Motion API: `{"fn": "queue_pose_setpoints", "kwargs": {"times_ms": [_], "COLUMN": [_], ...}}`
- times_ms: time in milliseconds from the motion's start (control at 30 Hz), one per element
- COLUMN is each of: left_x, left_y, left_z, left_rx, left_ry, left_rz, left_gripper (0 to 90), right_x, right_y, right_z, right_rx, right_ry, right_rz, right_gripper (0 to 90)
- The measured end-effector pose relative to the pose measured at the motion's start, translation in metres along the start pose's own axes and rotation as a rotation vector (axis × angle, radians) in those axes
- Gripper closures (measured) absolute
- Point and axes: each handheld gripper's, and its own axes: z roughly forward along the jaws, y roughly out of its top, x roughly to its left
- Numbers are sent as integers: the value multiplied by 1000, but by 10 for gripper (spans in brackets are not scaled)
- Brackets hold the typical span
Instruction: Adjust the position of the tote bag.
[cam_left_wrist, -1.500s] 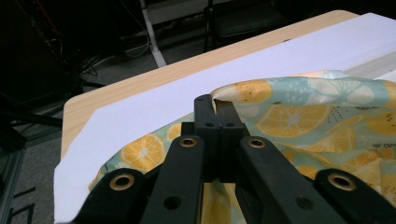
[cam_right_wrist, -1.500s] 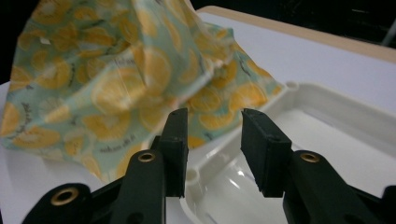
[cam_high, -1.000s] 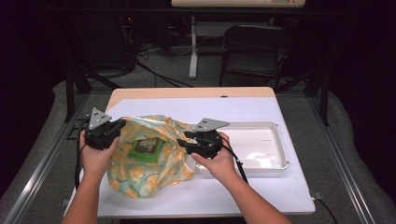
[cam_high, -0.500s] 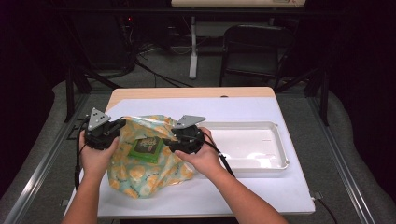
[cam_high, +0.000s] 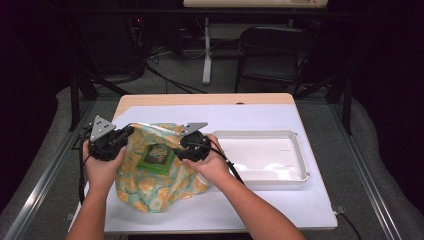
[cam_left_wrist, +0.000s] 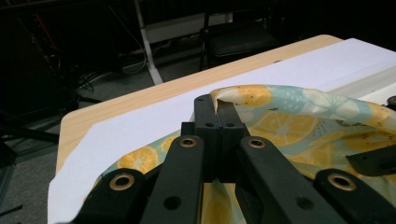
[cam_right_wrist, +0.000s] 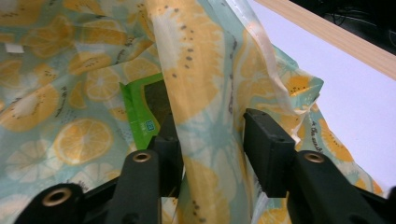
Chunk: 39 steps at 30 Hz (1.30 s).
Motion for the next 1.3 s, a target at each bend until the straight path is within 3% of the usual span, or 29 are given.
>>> {"fn": "queue_pose_setpoints", "kwargs": {"times_ms": [400,633,867,1000,1167,1233,1300], "left_x": [1,-1,-5,-6,-5,-3,-1], "left_y": [-1,-5,-12,-19,-30,-32,-29], "left_z": [-6,1,12,22,35,37,32], "left_rx": [-61,-34,8,48,107,127,99], "left_ry": [15,21,56,61,51,45,37], "left_rz": [0,16,64,85,79,72,41], "left_gripper": [900,896,894,893,880,835,750], "right_x": [-15,-28,-44,-52,-60,-63,-66], "right_y": [8,13,19,17,11,9,8], "right_z": [14,16,18,26,38,41,41], "right_rx": [25,16,1,26,64,69,83], "right_ry": [-91,-190,-253,-273,-289,-293,-293], "right_rz": [17,18,53,73,94,112,131], "right_gripper": [801,860,866,865,870,870,869]}}
